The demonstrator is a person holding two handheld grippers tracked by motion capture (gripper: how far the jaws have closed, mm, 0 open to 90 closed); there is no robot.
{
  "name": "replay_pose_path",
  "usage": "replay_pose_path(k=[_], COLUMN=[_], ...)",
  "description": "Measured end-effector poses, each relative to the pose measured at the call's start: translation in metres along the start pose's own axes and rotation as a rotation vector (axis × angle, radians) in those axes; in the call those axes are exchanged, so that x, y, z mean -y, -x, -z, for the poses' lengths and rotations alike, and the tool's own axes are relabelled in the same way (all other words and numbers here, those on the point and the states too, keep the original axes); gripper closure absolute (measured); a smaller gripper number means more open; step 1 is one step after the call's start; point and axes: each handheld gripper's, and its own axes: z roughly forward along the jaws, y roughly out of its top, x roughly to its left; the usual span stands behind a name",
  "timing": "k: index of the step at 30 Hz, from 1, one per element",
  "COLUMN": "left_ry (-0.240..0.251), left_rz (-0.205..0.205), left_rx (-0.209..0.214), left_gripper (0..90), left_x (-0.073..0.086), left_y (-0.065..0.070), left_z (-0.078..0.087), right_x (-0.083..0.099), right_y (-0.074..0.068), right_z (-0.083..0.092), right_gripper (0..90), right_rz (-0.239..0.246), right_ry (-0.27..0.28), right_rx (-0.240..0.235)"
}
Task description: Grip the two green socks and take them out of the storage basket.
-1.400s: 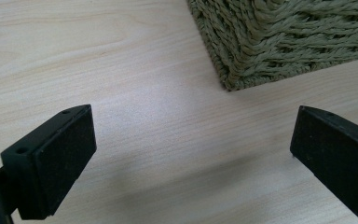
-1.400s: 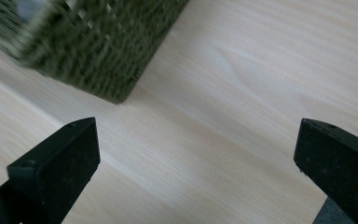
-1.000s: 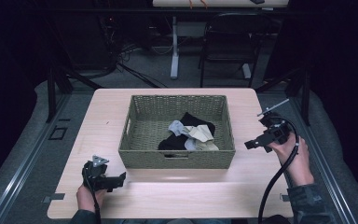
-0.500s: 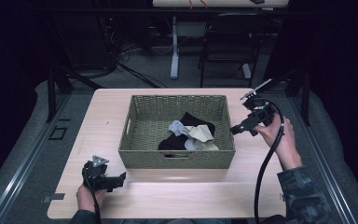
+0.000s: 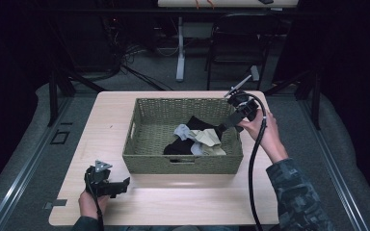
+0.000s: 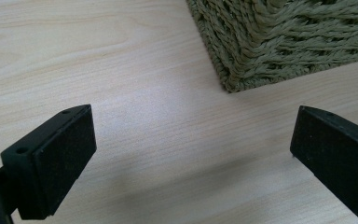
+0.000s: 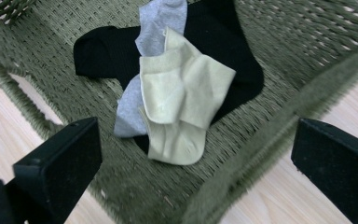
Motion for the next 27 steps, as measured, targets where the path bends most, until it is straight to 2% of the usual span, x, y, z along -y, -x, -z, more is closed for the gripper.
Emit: replay_pose_path(k=[1, 5, 9, 10, 14, 19, 21, 22, 27], left_ry=[0.0, 0.001, 0.0, 0.0, -0.001, 0.001, 0.0, 0.0, 0.0], left_rz=[0.001, 0.001, 0.001, 0.001, -0.001, 0.001, 0.001, 0.0, 0.001], left_rx=[0.0, -0.001, 0.0, 0.0, 0.001, -0.001, 0.0, 0.0, -0.001], left_gripper=[0.0, 0.0, 0.0, 0.0, 0.0, 0.0, 0.0, 0.0, 0.0], left_x=[0.0, 0.0, 0.0, 0.0, 0.0, 0.0, 0.0, 0.0, 0.0], left_y=[0.0, 0.0, 0.0, 0.0, 0.0, 0.0, 0.0, 0.0, 0.0], left_z=[0.0, 0.0, 0.0, 0.0, 0.0, 0.0, 0.0, 0.0, 0.0], right_x=[-0.002, -0.01, -0.016, -0.019, -0.022, -0.025, -0.025, -0.026, -0.027], right_y=[-0.001, -0.003, -0.006, -0.007, -0.007, -0.008, -0.009, -0.008, -0.011], right_z=[-0.005, -0.019, -0.031, -0.037, -0.045, -0.058, -0.065, -0.066, -0.079], right_gripper=[1.9, 3.8, 7.5, 8.9, 12.3, 16.4, 19.2, 21.1, 27.2], right_rz=[-0.004, 0.006, 0.002, 0.005, 0.001, -0.002, -0.021, -0.006, -0.013], right_ry=[0.008, -0.03, -0.037, -0.055, -0.062, -0.099, -0.096, -0.122, -0.151], right_rx=[-0.005, 0.005, 0.003, 0.006, 0.012, 0.022, 0.022, 0.026, 0.031])
